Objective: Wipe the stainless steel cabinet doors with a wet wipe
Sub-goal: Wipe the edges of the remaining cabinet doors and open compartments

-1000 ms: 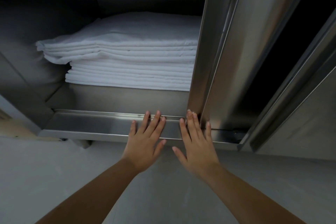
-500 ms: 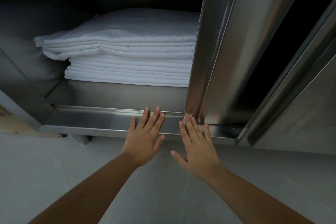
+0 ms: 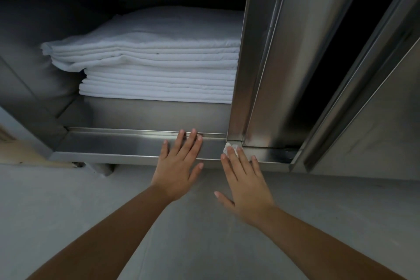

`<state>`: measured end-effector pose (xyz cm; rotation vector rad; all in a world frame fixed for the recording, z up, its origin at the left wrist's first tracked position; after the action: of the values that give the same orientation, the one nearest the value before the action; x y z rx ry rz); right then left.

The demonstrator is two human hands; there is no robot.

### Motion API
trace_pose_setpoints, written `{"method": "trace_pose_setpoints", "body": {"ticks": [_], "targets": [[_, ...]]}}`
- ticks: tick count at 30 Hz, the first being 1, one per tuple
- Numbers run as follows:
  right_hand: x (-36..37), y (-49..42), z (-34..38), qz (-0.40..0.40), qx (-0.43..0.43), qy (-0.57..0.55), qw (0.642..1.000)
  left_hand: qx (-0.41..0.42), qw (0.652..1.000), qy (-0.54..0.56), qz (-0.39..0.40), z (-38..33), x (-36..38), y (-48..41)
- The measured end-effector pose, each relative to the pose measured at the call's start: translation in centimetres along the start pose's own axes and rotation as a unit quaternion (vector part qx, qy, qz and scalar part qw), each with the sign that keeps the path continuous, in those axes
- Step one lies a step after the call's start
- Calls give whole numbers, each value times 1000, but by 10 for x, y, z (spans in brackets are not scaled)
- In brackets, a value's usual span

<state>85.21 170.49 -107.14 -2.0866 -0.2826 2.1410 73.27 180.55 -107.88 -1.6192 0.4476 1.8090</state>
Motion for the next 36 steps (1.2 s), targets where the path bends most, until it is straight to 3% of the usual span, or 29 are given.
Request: {"method": "trace_pose_setpoints", "body": {"ticks": [15,22,28,32,36], "targets": [[-21,-2,-6,-126,-120,17,985,-24,999,28,9,5,2,8],[-56,-7,-5,-206,-115,-168,957,-31,998,54,6,12,-21,9],[-87,-20,-1,-189,-96,-253,944,-23,997,42,-62,13,-76,4],[-112,-27,-2,-188,-58,-322,926,-103,989,94,-38,17,-105,3],[-156,-36,4,-155,-23,-360,920,-116,988,98,-6,6,-155,14]]}}
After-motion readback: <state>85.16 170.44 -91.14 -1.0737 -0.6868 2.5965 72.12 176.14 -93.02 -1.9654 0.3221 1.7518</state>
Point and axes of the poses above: each hand's wrist, its own y-axis away from the middle knuckle, its own x-axis out of the palm, z = x × y, the point moved 6 cm from there along -y, towards the middle knuckle, and after that the axes turned 9 degrees about -y, right-handed, at the moved point
